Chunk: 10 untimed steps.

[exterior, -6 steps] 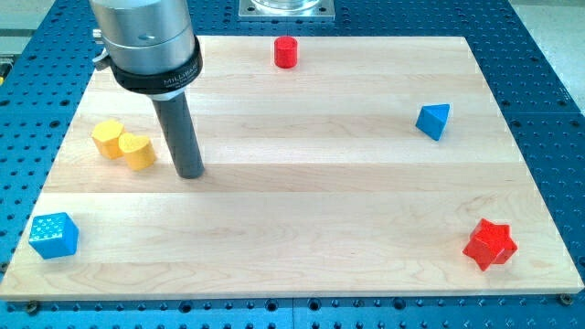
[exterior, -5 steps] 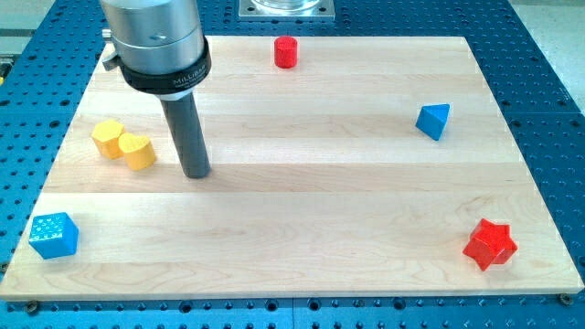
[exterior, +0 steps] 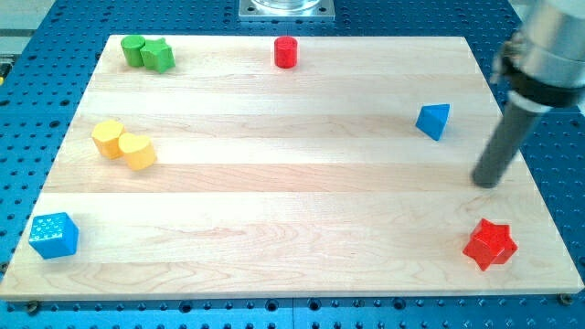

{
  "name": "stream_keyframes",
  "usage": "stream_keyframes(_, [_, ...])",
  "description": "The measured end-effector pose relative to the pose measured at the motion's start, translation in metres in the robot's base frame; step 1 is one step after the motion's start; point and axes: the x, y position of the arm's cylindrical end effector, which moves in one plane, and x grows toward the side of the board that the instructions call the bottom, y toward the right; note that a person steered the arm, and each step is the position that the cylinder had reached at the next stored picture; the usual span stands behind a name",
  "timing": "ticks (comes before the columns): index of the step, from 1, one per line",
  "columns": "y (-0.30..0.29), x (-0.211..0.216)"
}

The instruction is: Slide the arm to the bottom right corner

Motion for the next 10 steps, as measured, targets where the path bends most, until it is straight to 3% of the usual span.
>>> stream_keyframes(1, [0.048, 0.016])
stream_keyframes(3, [0.082, 0.025])
stream_keyframes(10, [0.083, 0.016])
